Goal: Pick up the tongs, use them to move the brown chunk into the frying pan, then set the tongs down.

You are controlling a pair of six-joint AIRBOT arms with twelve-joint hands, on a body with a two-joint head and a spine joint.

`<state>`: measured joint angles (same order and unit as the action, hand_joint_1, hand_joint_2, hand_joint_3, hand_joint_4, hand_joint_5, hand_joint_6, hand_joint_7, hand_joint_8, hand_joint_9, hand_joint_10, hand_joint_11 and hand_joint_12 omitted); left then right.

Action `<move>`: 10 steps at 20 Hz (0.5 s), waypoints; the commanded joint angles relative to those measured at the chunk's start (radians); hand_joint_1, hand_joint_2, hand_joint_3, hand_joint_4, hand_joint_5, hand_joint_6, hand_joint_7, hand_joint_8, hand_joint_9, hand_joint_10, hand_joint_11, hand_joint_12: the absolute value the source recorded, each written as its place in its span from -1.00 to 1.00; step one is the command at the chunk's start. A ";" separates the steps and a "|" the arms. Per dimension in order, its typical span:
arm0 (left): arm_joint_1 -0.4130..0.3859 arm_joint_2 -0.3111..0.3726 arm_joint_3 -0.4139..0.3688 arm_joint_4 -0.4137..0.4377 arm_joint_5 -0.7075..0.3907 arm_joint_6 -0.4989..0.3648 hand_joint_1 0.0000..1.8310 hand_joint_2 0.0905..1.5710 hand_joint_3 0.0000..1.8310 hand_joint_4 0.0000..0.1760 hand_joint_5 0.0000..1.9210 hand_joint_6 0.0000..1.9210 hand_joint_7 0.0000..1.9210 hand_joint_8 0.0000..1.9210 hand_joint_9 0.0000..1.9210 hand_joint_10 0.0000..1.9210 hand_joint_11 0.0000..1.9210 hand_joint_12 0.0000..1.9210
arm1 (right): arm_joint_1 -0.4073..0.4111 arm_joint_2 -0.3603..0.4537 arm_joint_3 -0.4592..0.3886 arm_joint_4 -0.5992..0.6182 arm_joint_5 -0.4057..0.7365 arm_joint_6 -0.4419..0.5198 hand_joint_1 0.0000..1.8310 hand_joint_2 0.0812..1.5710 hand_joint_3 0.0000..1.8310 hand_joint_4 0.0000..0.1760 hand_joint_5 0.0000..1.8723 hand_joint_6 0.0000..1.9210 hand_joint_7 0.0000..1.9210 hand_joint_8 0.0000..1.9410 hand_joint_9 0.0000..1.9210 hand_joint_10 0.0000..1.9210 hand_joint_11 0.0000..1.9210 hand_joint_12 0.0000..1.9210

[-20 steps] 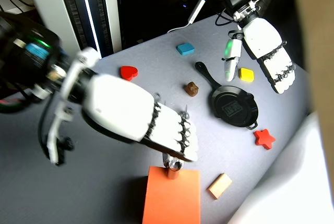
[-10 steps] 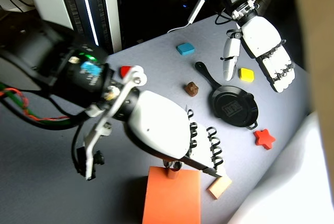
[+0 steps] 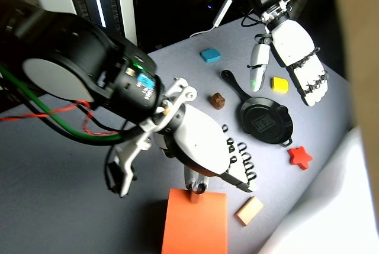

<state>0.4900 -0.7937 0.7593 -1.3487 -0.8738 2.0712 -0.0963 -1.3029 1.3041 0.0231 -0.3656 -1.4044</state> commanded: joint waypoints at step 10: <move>-0.018 0.011 -0.039 -0.033 -0.230 0.046 -1.00 0.32 -1.00 -1.00 -0.95 -1.00 -0.92 -1.00 -0.93 -0.99 -1.00 -0.73 | -0.044 -0.062 0.088 -0.006 0.101 -0.050 0.05 0.03 -1.00 -1.00 -1.00 -1.00 -1.00 -1.00 -1.00 -1.00 -1.00 -1.00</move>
<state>0.4808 -0.7937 0.7162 -1.4555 -1.0103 2.1155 -0.1455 -1.3678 1.3911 0.0185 -0.3492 -1.4471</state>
